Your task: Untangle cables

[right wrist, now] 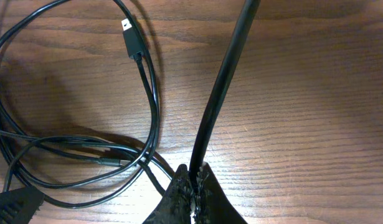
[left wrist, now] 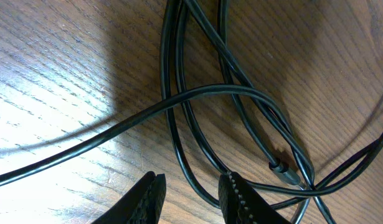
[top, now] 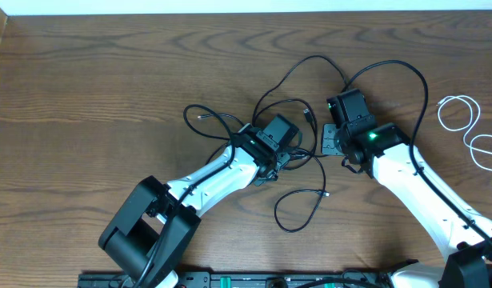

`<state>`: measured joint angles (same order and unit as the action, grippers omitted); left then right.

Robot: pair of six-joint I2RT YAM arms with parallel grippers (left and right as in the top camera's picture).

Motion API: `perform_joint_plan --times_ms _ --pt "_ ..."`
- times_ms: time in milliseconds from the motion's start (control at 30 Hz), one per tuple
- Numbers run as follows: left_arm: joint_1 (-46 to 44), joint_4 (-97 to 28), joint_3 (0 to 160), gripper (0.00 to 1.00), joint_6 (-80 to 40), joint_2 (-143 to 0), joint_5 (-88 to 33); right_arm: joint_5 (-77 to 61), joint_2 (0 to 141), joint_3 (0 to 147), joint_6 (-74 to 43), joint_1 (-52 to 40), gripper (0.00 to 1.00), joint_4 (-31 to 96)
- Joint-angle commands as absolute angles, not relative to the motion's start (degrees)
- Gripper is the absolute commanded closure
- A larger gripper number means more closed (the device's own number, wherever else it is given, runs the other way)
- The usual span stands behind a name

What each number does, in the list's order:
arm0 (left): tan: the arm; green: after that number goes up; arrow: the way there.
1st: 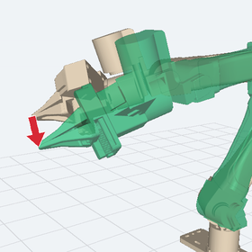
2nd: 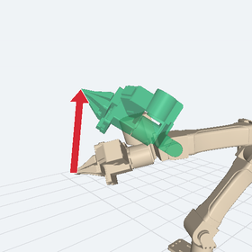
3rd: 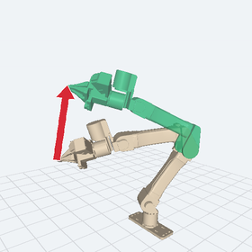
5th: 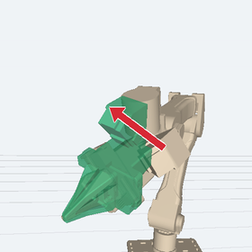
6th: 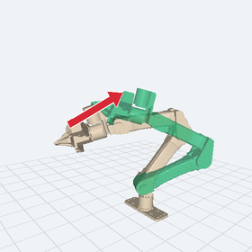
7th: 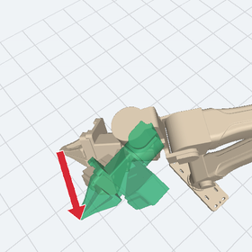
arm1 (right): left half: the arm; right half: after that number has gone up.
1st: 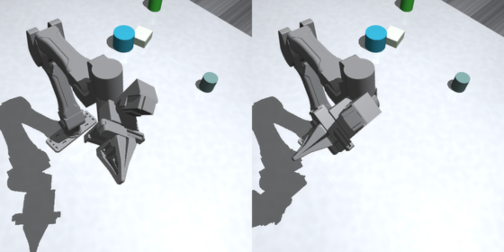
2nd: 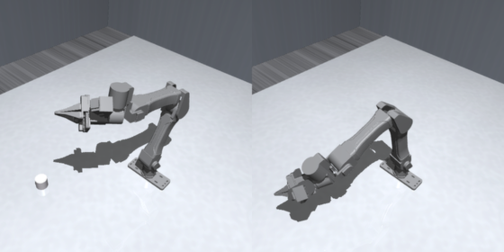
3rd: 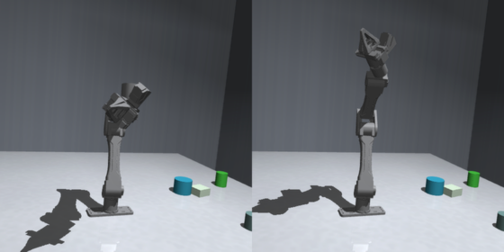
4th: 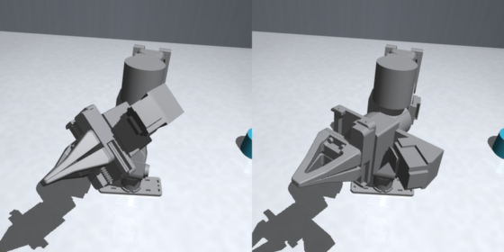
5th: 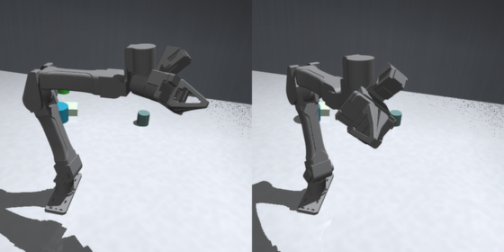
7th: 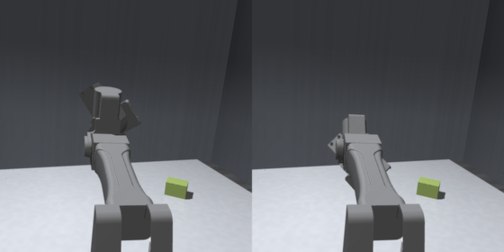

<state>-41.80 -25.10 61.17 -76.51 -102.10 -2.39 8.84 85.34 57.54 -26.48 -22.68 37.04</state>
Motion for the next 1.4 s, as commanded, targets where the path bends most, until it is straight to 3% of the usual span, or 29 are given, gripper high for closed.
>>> perform_joint_plan --times_ms 0,567,933,967,1000,1033,1367 --pt "-42.00 -25.19 60.36 0.66 -77.06 -102.76 -0.84 9.98 85.54 58.26 -25.65 -22.59 0.99 37.08" --pt "-43.48 -25.23 60.16 0.76 -78.76 -103.90 0.10 9.96 85.54 58.26 -25.65 -22.59 0.99 37.06" --pt "-43.42 -22.06 60.16 0.77 -80.86 -109.16 0.34 9.98 85.52 58.26 -25.65 -22.59 0.99 37.06" --pt "-43.42 -22.24 60.16 0.81 -80.73 -109.21 0.71 9.98 85.54 58.26 -25.65 -22.59 0.99 37.06" --pt "-43.42 -22.57 60.16 0.91 -80.31 -109.21 0.78 9.98 85.54 58.26 -25.65 -22.59 0.99 37.06" --pt "-43.42 -22.63 60.16 0.92 -79.50 -109.21 1.15 9.98 85.54 58.26 -25.65 -22.59 0.99 37.06" --pt "-39.83 -26.17 60.18 0.92 -68.18 -109.06 6.07 9.98 85.54 58.26 -25.65 -22.59 0.99 37.06"
